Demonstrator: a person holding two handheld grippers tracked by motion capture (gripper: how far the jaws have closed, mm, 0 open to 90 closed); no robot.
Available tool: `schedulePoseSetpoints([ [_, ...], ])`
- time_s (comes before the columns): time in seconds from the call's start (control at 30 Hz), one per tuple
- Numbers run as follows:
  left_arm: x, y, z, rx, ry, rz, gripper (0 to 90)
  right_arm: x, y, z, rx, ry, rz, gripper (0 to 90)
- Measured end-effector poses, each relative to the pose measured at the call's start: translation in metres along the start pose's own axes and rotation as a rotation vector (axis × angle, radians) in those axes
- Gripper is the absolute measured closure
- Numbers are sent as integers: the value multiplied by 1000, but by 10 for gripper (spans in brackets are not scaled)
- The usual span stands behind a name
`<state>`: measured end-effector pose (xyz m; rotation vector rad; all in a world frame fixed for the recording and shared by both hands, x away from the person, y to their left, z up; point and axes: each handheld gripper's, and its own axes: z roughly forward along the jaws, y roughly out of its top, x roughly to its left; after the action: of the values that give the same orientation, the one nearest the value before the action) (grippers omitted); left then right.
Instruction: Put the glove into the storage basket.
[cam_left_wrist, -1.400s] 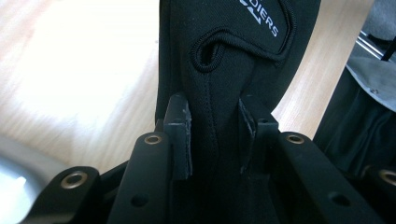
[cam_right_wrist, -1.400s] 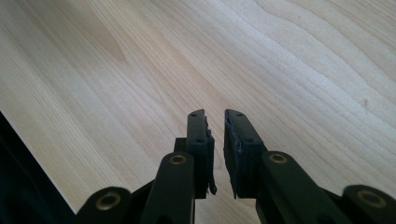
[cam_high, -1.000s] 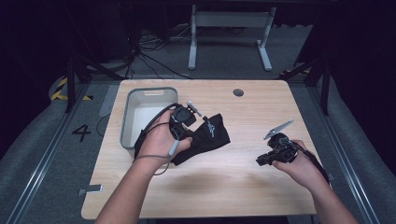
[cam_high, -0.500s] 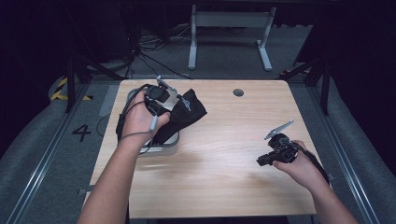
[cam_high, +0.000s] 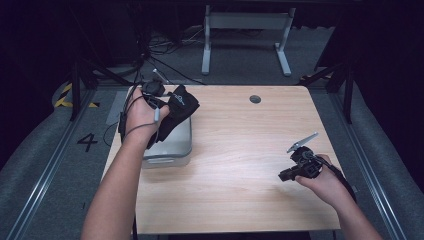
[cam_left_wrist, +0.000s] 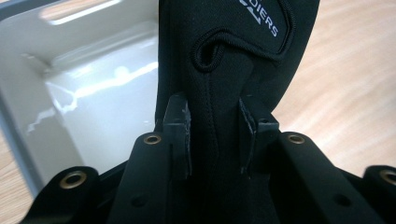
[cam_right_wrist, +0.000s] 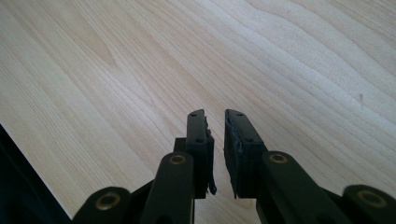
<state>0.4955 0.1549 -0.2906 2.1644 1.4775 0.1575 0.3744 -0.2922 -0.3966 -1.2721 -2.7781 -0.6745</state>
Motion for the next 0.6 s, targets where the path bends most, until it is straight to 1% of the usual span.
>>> schedulePoseSetpoints([
  [0.1,8,2,5,-21,6,-38,681,0,1,0,-1,2,-3,805],
  [0.17,12,2,9,-44,24,-63,677,1,2,0,-3,2,-7,804],
  [0.27,16,1,14,-52,43,-94,677,2,4,1,-4,5,-14,803],
  [0.33,19,1,18,-49,38,-109,677,2,5,2,0,6,-15,802],
  [0.4,24,1,23,-41,47,-123,677,1,3,4,5,7,-15,801],
  [0.57,39,0,37,5,60,-146,675,0,-1,6,16,7,-1,796],
  [0.6,41,-1,40,7,61,-153,675,0,-2,6,17,3,-1,796],
])
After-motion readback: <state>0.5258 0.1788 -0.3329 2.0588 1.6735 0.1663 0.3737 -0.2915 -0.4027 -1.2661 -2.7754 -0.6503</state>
